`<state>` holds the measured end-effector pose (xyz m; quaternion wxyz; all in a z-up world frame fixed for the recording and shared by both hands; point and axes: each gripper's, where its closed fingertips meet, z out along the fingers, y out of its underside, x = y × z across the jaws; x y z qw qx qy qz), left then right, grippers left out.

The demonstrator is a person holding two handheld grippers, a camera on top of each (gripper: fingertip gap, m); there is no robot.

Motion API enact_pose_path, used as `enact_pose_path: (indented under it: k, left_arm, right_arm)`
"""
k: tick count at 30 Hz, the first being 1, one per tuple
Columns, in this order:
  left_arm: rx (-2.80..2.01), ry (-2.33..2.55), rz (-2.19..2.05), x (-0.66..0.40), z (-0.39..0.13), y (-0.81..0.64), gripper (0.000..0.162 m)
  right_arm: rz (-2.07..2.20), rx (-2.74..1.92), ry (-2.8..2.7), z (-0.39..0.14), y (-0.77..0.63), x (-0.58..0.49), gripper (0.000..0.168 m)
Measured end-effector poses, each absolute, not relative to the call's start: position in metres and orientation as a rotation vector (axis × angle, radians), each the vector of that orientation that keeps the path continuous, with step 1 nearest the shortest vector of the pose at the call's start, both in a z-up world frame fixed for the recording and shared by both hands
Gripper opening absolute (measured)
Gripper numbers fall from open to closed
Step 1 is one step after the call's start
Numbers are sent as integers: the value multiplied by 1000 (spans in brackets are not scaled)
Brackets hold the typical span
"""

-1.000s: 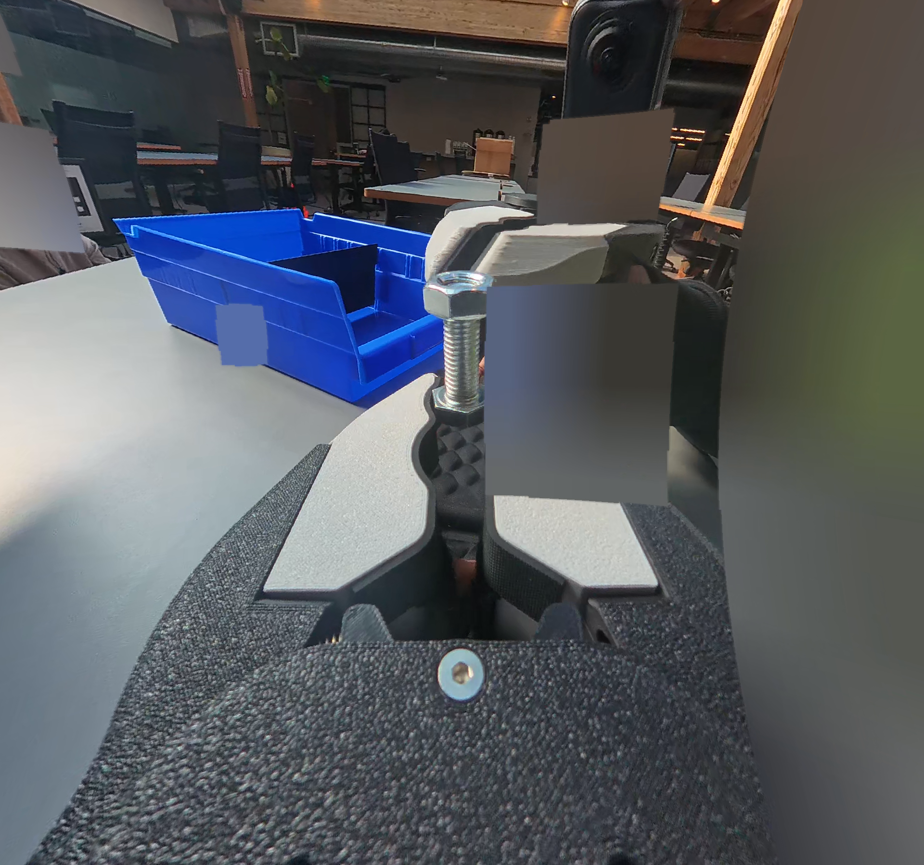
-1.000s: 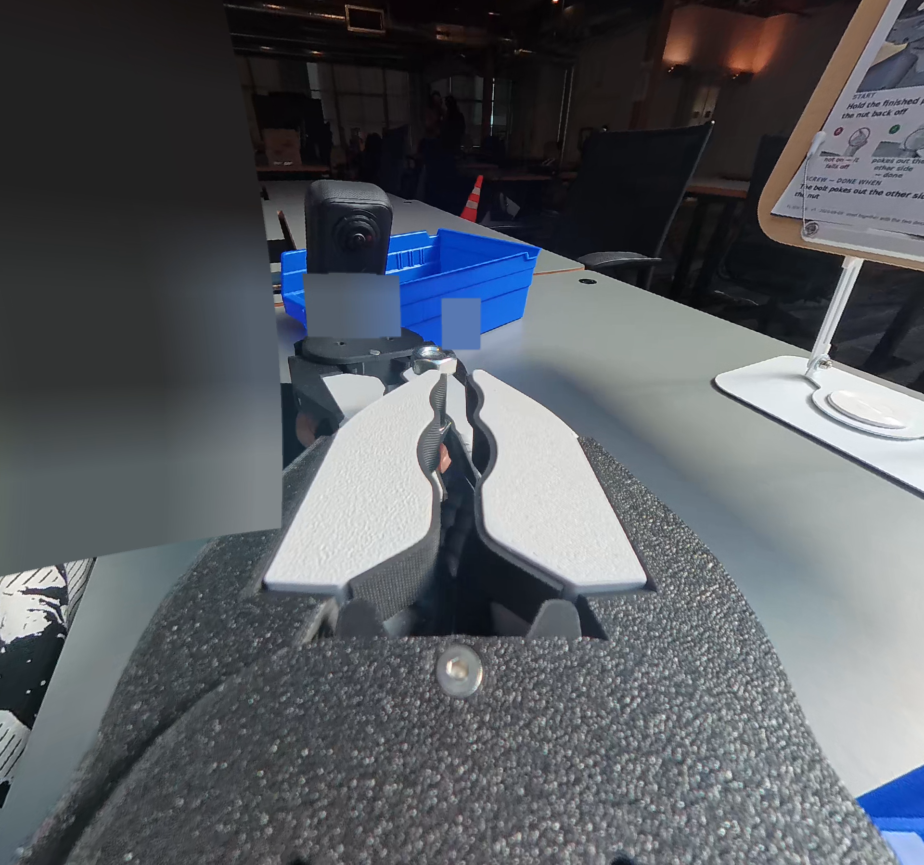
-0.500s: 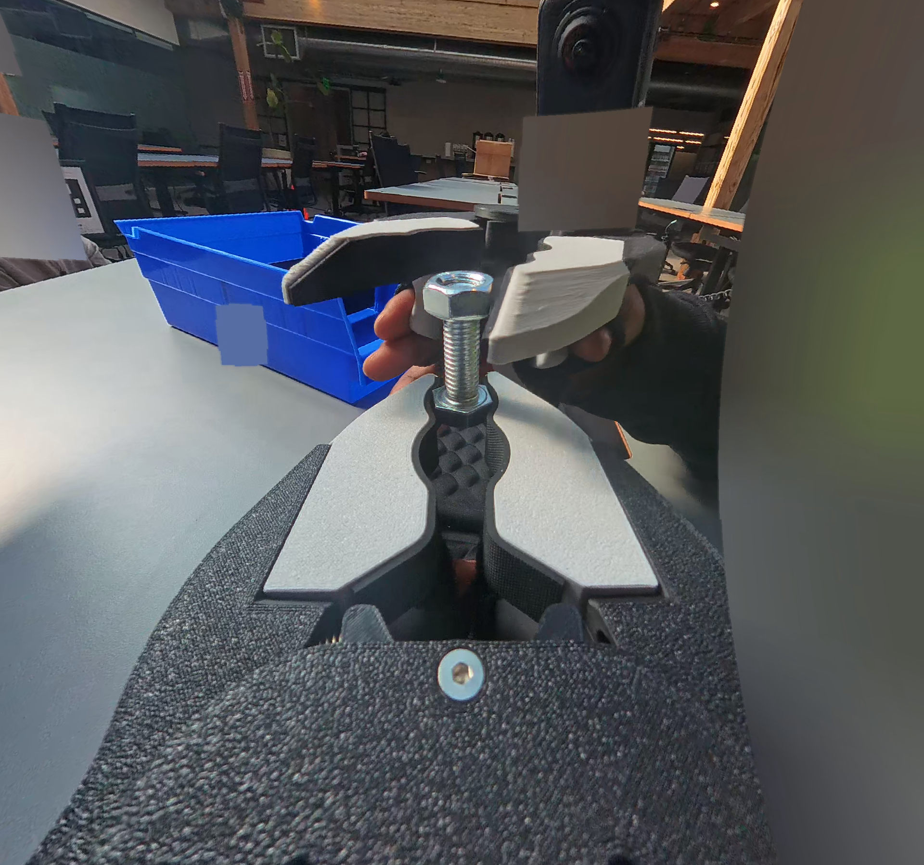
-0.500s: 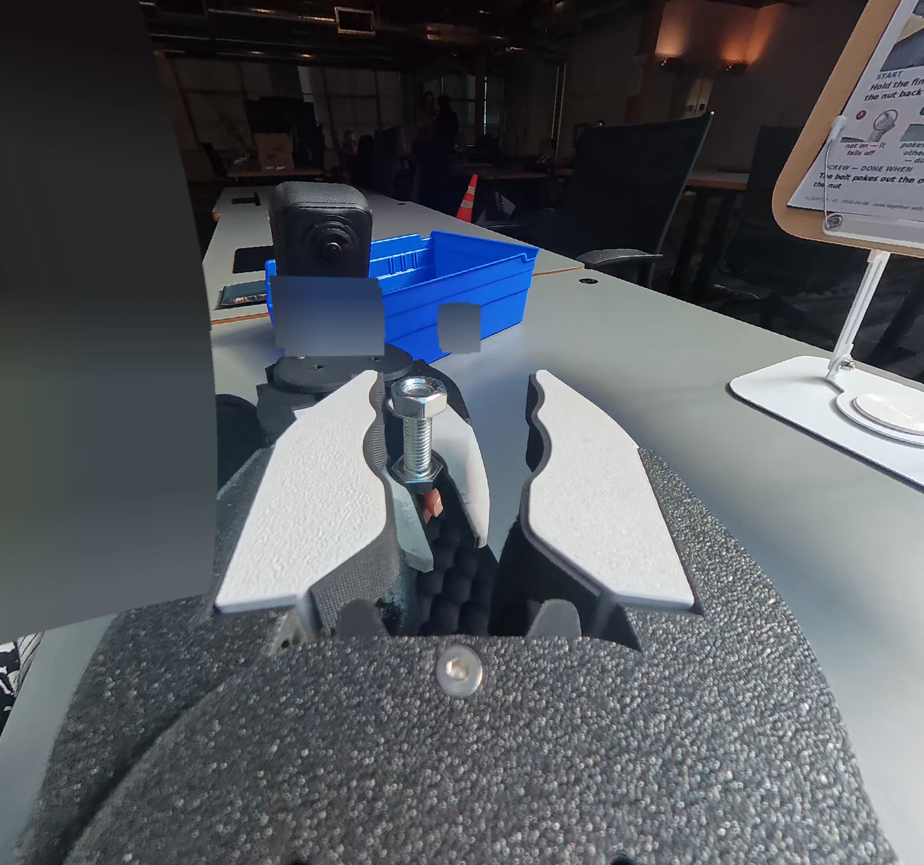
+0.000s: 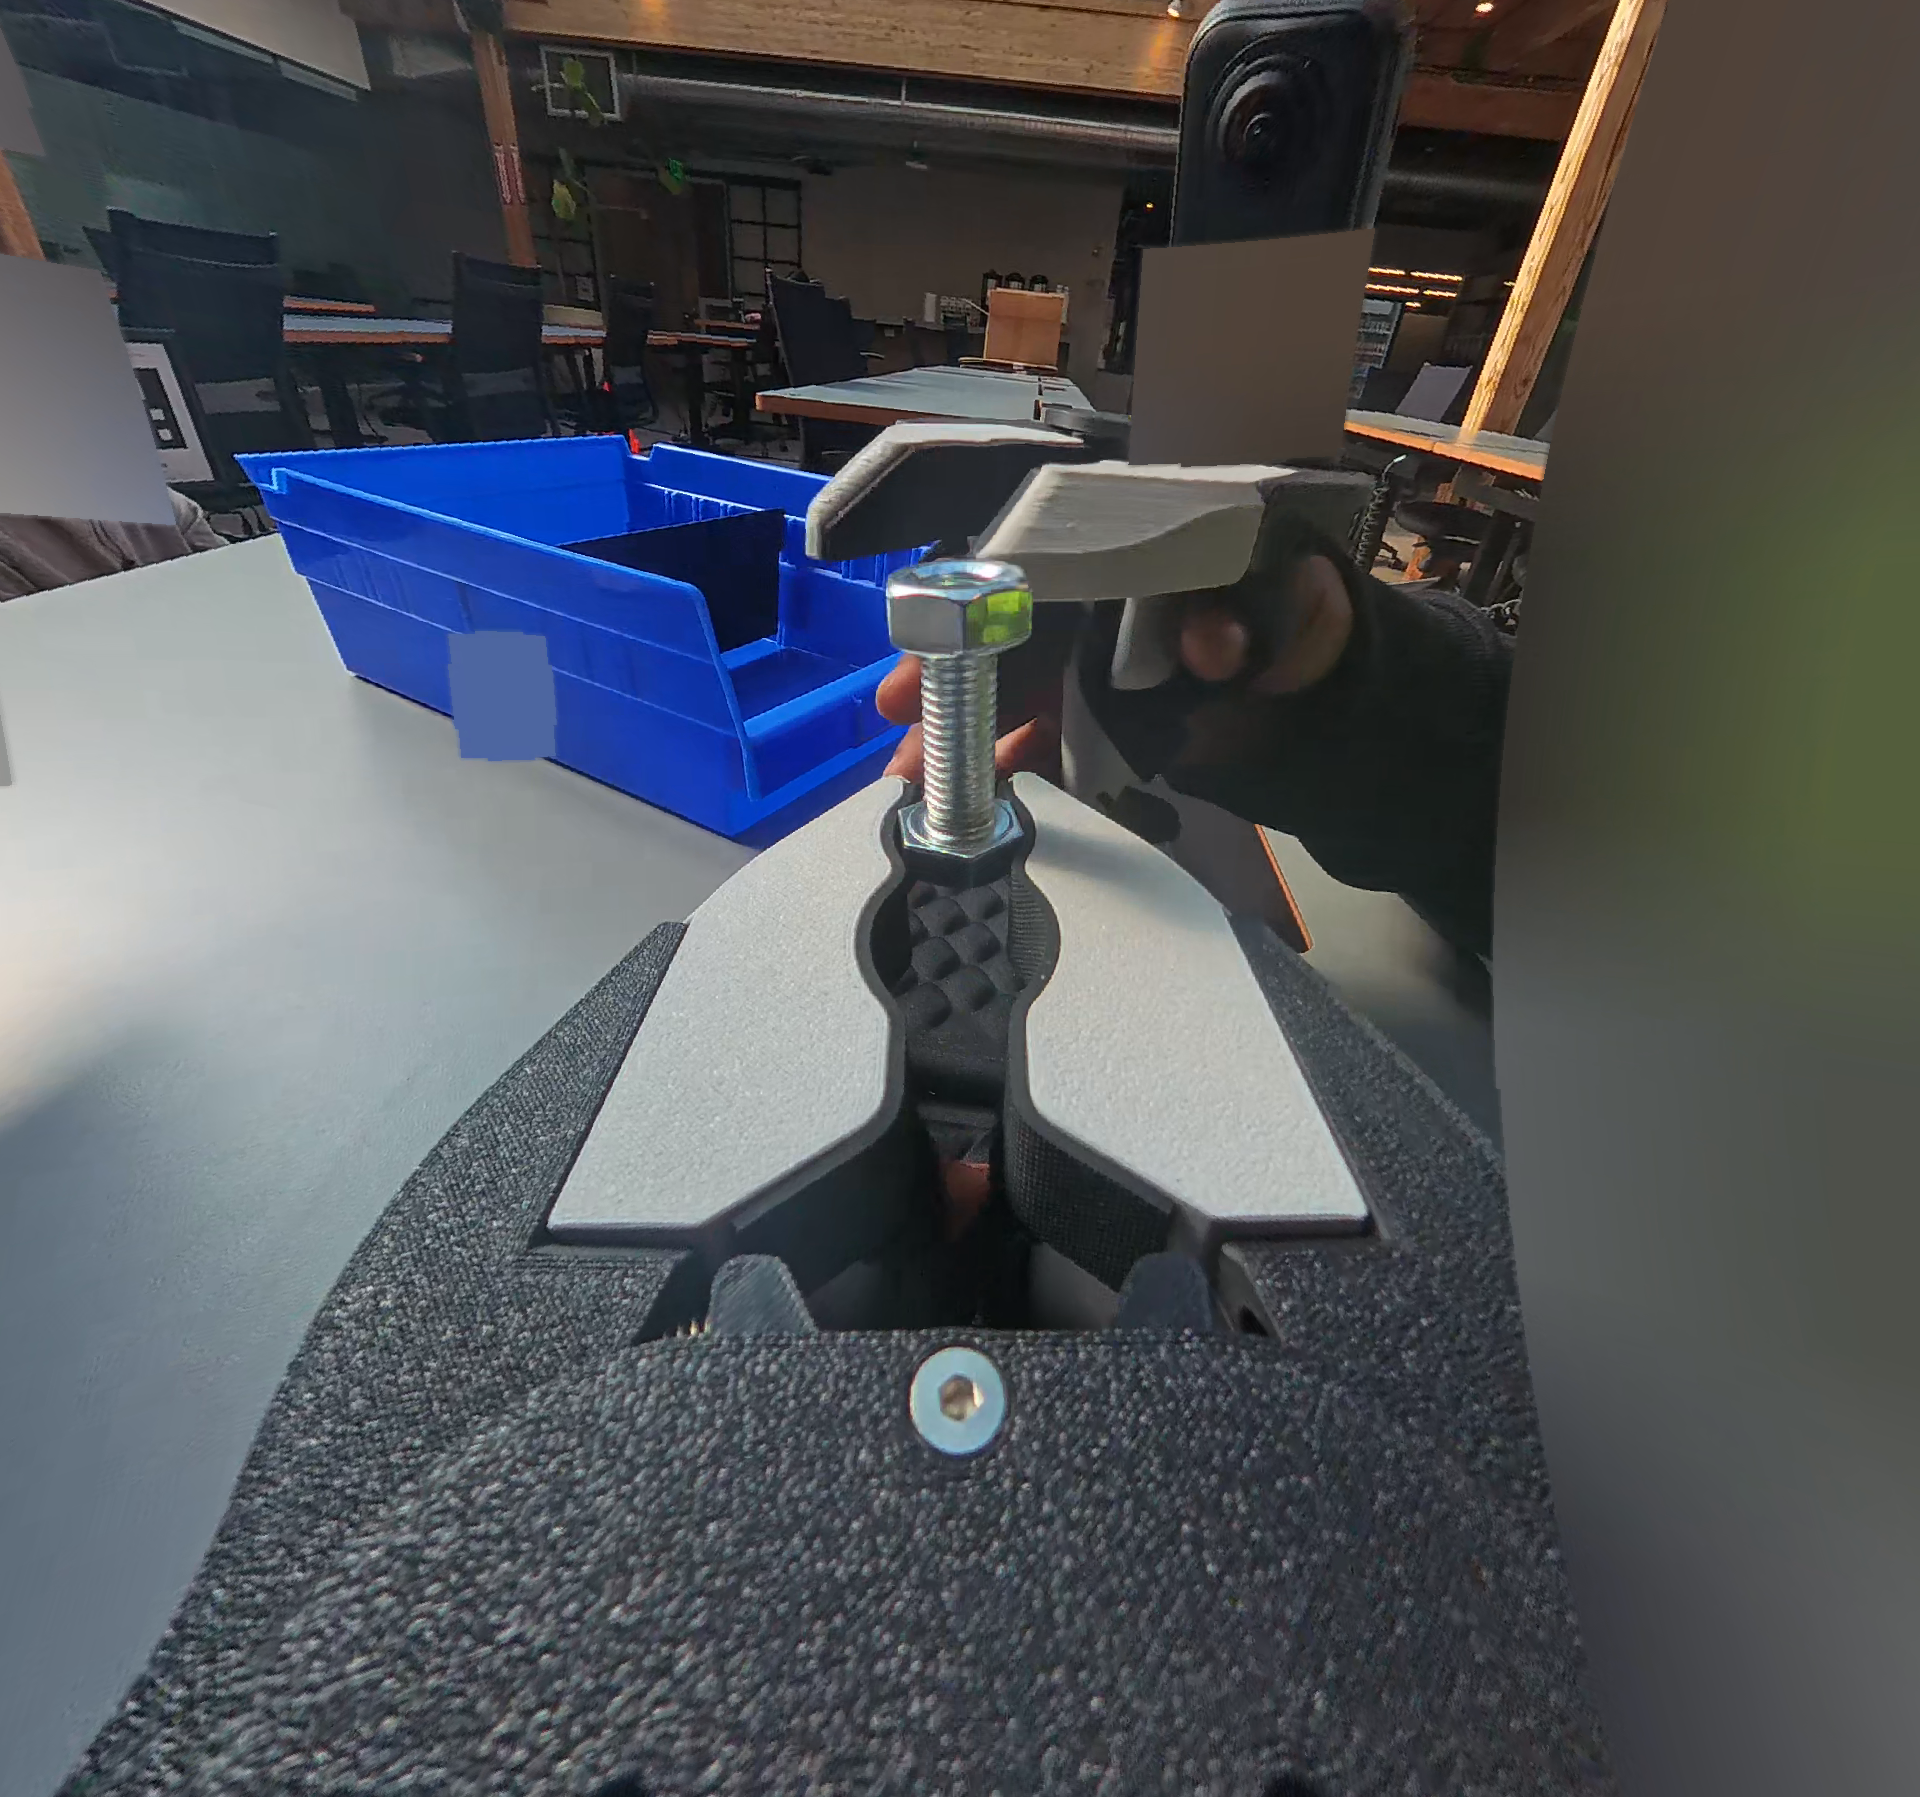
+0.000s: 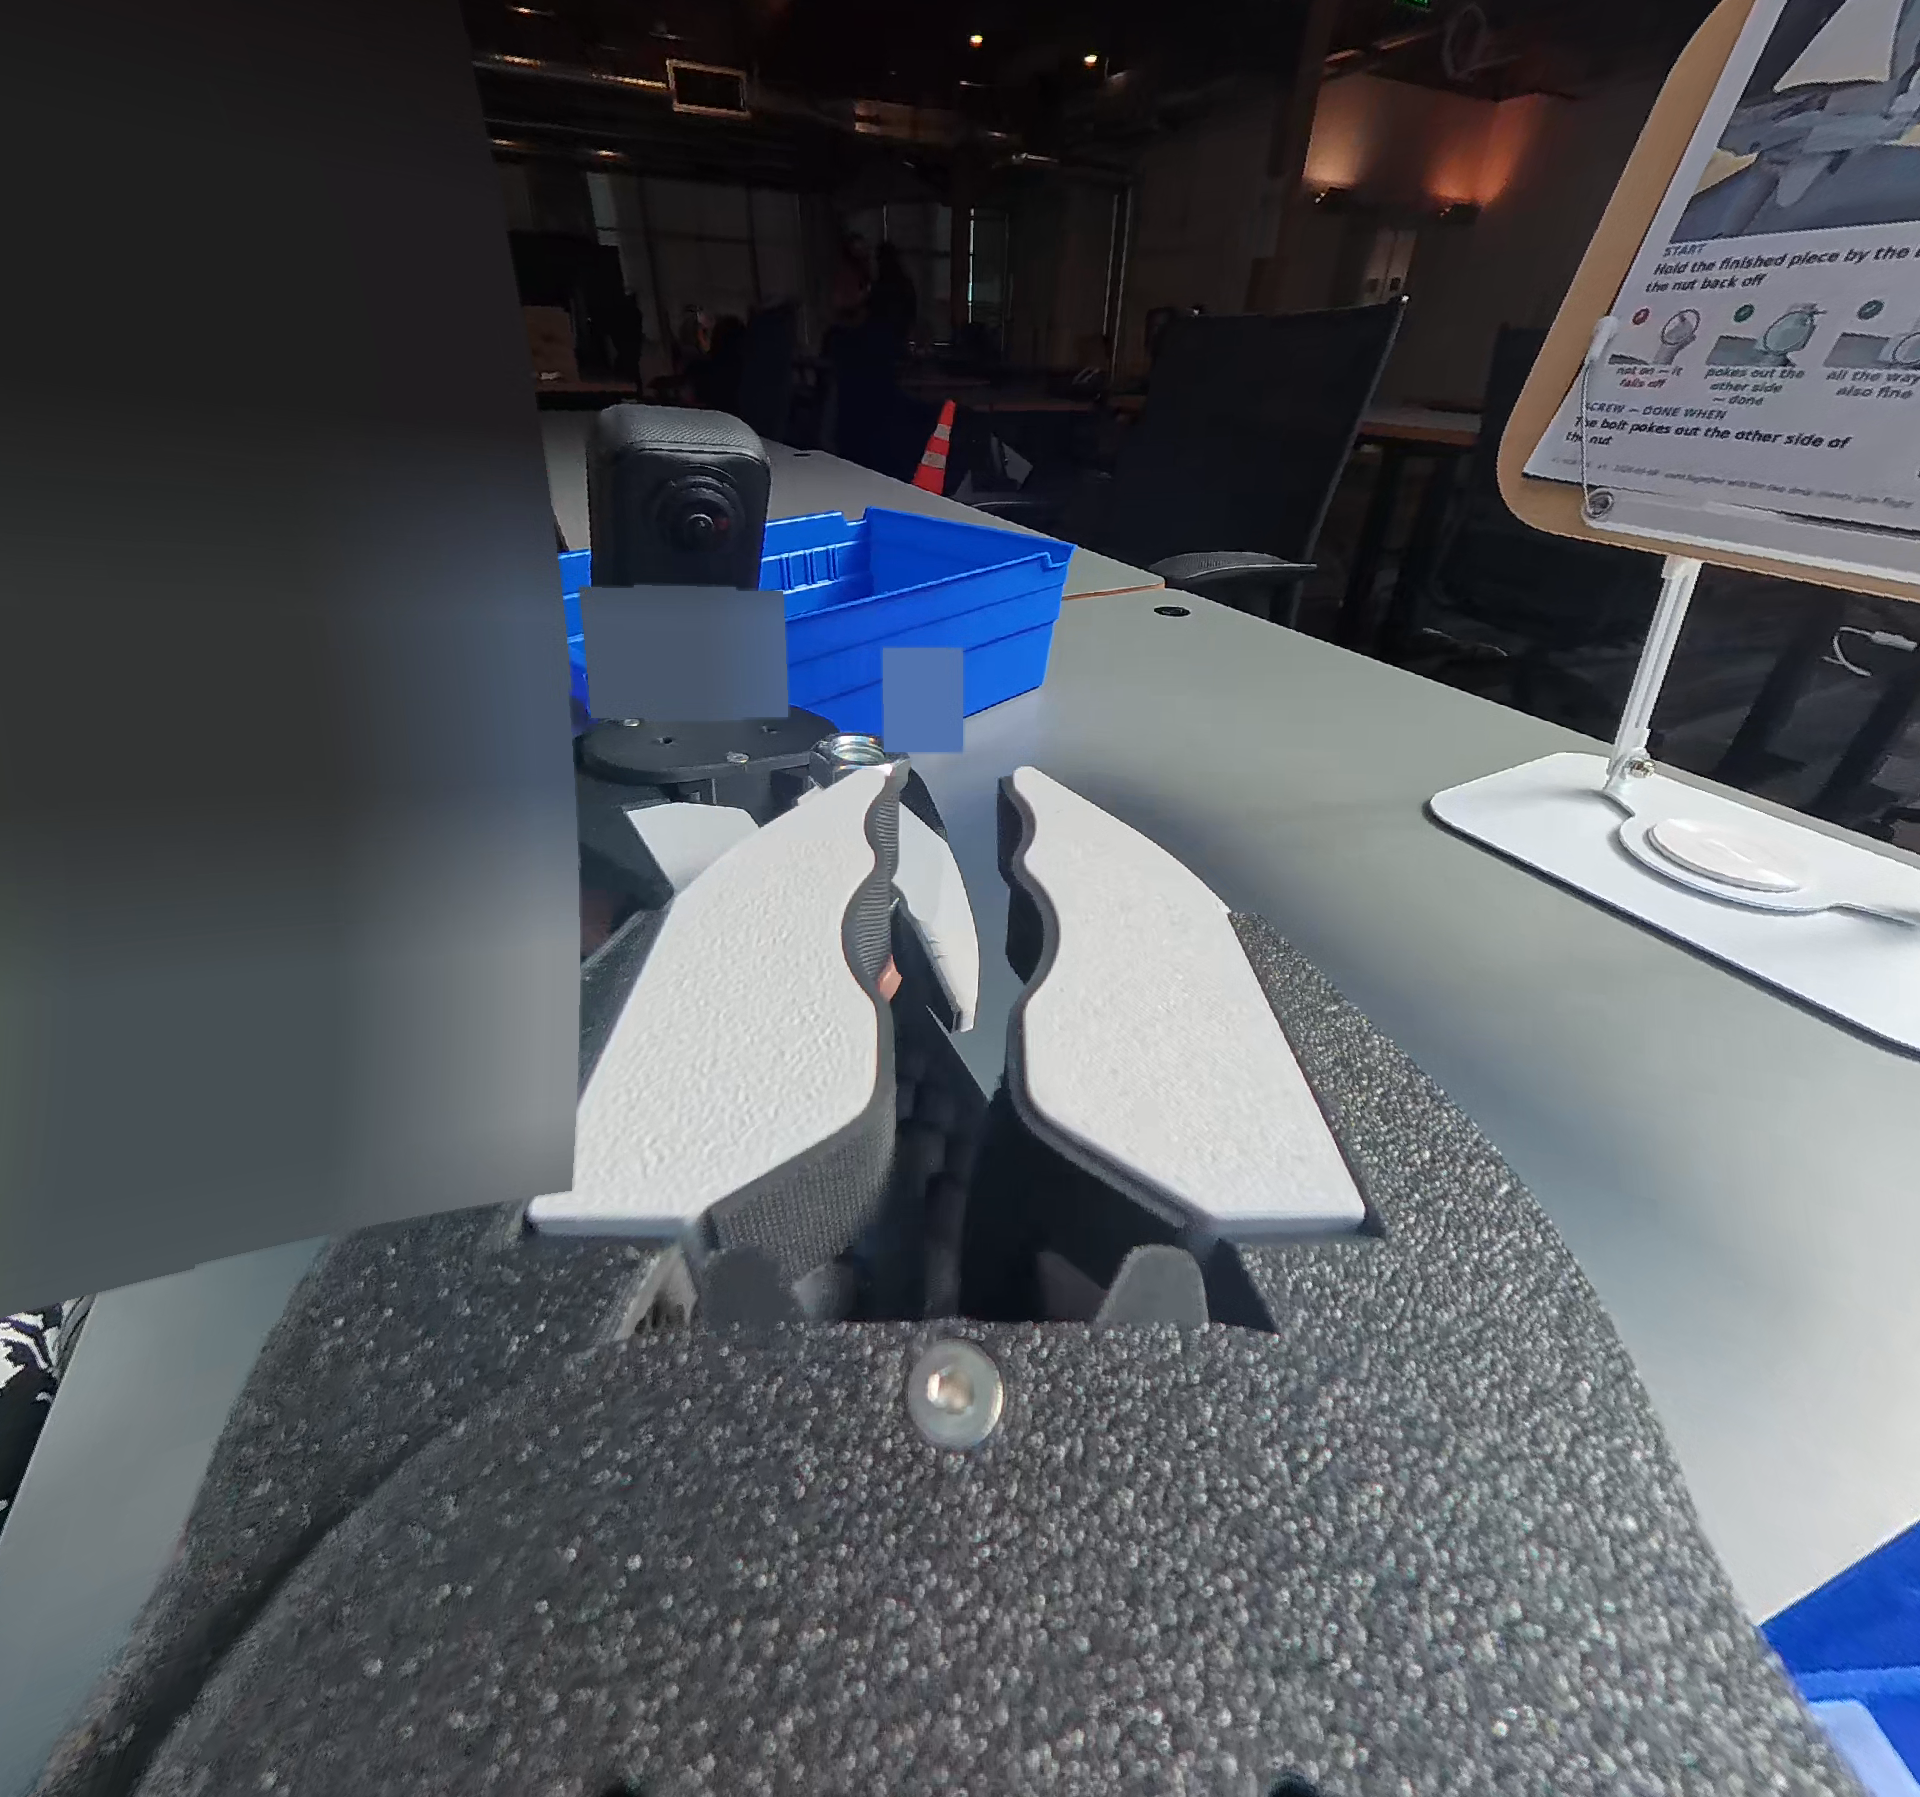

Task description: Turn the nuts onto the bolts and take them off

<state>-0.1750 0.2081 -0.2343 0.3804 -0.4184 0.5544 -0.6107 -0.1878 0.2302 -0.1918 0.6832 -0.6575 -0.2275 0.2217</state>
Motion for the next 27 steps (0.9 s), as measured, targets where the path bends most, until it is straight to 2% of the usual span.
enact_pose_path:
  k: [1, 6, 8, 11, 13, 27]
  left_arm:
    - [-1068, 1418, -1557, -175, -235, 208, 14]
    - [-1069, 1411, -1563, -175, -234, 208, 14]
    - [-1069, 1415, -1560, -175, -234, 208, 14]
    - [-1069, 1411, -1564, -175, -234, 208, 14]
    - [-1070, 1413, -1564, -175, -234, 208, 14]
    - [-1069, 1413, -1563, -176, -234, 208, 14]
  right_arm:
    - [496, -1468, -513, -191, 230, -187, 8]
    - [492, -1471, -524, -190, 230, -186, 5]
    - [513, -1466, -531, -190, 229, -190, 16]
    - [547, -1478, -536, -192, 232, -198, 45]
    - [546, -1494, -537, -196, 238, -202, 54]
    - [517, -1493, -546, -195, 245, -205, 47]
